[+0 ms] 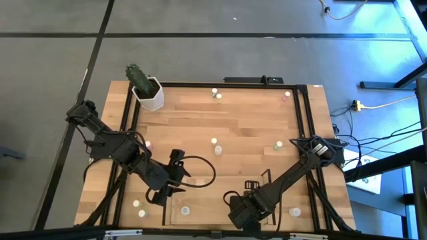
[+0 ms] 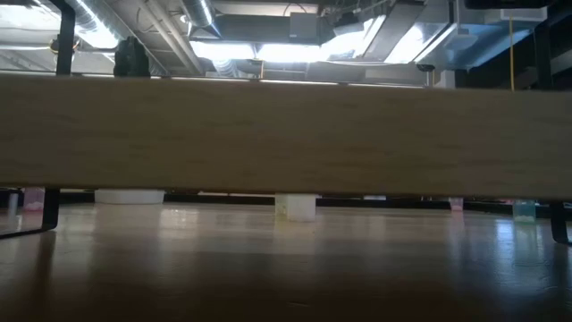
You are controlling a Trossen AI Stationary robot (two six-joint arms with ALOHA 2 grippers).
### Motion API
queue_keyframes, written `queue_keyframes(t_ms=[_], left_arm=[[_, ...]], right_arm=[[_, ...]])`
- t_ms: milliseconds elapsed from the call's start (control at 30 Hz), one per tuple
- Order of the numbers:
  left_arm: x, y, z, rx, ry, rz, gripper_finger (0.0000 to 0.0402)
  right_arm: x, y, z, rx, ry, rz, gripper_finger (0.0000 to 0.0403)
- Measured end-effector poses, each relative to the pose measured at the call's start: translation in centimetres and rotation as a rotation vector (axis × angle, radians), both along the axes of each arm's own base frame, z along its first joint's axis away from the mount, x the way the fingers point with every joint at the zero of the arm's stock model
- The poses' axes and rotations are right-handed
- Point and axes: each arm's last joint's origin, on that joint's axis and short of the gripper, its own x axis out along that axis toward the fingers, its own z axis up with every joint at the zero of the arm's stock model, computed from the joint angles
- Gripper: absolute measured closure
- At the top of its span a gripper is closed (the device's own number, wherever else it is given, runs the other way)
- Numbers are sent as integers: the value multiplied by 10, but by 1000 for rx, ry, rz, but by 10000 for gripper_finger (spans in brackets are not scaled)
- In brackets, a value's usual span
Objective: Pick and place medicine bottles onto shelf by color
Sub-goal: Put the bottom right pink pill bottle on the shelf
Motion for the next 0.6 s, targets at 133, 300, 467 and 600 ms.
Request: queue_keyframes(t_ms=[133, 300, 467, 600], left_arm=[[0, 0, 0, 0, 0, 0, 171], [0, 0, 0, 0, 0, 0, 171], [0, 0, 0, 0, 0, 0, 171], [0, 0, 0, 0, 0, 0, 171]], right_arm=[[0, 0, 0, 0, 0, 0, 191], [0, -1, 0, -4, 4, 2, 180], [-2, -4, 0, -23, 29, -1, 179], [-1, -4, 0, -24, 28, -2, 179]])
